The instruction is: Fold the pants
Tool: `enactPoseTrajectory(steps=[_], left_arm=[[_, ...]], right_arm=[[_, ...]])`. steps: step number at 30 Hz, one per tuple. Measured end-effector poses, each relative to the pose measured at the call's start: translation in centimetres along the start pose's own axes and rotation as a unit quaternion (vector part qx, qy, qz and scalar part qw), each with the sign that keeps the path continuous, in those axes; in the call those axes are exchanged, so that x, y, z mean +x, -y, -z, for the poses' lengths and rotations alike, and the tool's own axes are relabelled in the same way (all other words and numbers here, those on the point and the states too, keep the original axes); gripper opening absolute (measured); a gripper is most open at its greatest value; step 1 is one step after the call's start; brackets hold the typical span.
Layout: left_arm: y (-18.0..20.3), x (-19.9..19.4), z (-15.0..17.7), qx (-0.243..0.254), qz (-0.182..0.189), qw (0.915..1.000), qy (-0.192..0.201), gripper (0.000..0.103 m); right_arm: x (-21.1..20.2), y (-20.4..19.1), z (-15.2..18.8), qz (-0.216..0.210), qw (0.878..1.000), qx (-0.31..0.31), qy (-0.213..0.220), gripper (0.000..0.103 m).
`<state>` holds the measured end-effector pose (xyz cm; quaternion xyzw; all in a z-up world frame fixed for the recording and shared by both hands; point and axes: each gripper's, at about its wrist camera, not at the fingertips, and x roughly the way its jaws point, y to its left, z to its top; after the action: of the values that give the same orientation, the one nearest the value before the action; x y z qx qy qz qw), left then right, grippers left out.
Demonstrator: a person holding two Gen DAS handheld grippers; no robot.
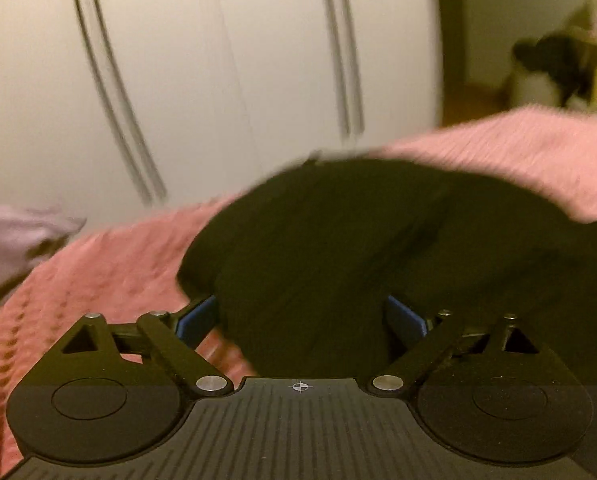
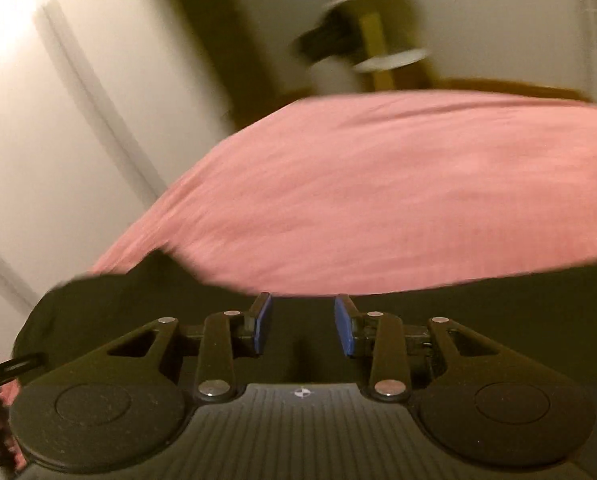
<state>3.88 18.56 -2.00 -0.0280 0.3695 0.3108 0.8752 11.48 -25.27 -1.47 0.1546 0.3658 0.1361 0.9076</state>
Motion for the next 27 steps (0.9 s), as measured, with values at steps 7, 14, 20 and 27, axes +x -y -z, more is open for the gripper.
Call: enactPoseTrajectory(steps=[7, 14, 20, 27], left_arm=[[-1.7, -0.3, 1.0, 0.015, -0.011, 0.9983, 0.054, 0.098], [-2.9, 1.0, 0.5, 0.003, -0.002, 0.9991, 0.042, 0.098], [-3.4, 1.2, 0.8, 0.008, 0.016, 0.9985, 0.051, 0.099], [-4.0, 1.7, 0.4, -0.013, 0.031, 0.9988, 0.035, 0.099]], right_arm=[[9.6, -8.6, -2.4, -0.057, 0.994, -0.077, -0.042, 0.045], [14.5, -11.7, -2.6, -0.068, 0.986, -0.131, -0.073, 0.046], [17.4, -12.5, -2.2, -0.084, 0.980, -0.146, -0.104, 0.045], [16.8, -13.5, -2.2, -0.073, 0.984, -0.149, -0.064, 0.007]])
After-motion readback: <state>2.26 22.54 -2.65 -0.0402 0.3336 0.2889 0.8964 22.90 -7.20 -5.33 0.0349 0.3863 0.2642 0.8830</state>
